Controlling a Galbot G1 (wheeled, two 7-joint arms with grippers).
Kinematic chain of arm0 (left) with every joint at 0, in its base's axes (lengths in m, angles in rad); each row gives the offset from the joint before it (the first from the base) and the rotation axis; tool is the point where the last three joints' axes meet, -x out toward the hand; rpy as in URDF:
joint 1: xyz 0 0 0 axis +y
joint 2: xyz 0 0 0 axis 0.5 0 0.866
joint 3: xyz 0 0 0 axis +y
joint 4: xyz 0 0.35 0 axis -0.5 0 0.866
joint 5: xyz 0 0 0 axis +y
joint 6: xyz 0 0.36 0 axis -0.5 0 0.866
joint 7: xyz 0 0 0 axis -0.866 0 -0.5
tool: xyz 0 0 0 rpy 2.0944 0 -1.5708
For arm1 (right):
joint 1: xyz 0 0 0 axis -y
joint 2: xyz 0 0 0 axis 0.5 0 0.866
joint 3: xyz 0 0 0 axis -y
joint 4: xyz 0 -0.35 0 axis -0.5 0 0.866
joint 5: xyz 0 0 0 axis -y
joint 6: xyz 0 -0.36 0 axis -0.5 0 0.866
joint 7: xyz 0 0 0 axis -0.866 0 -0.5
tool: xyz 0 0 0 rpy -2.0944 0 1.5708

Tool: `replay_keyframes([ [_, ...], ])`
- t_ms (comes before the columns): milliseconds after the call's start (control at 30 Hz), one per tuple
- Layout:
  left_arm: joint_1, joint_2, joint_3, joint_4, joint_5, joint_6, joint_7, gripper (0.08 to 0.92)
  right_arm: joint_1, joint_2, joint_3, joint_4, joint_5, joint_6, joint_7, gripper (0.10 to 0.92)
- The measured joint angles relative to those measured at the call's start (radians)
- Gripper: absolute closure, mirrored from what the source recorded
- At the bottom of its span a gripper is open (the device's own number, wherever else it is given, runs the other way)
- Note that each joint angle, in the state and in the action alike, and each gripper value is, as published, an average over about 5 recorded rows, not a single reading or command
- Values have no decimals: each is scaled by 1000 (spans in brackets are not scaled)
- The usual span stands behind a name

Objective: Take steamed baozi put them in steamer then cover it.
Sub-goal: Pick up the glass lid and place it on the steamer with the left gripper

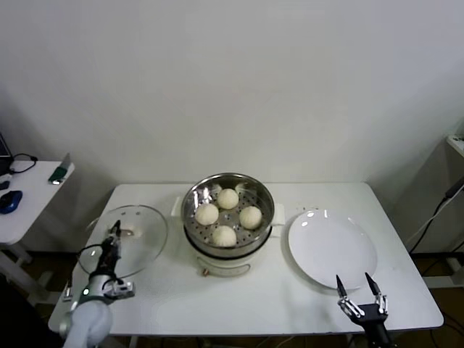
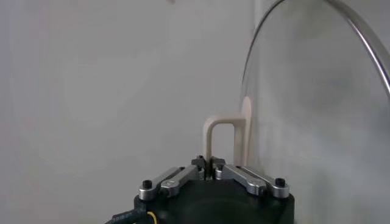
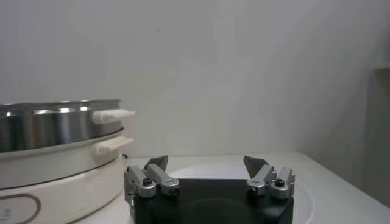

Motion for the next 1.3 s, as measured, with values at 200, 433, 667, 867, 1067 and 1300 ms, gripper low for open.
replay_keyframes([
  [200,23,53,19,-170,-107,132,107,856,-1,2,-1,2,-11,0,0,203],
  [433,19,90,69,-346,-165,301,218,856,2,6,1,13,-29,-12,10,203],
  [667,-25,68,180,-445,-114,435,309,856,14,2,15,35,-46,-46,29,203],
  [867,-68,-18,306,-476,-2,492,369,856,23,-1,23,47,-48,-72,41,203],
  [1067,-110,-127,423,-473,128,519,412,856,27,-8,23,45,-47,-78,48,203],
  [1300,-163,-250,533,-423,259,533,440,856,31,-18,21,35,-37,-78,49,203],
])
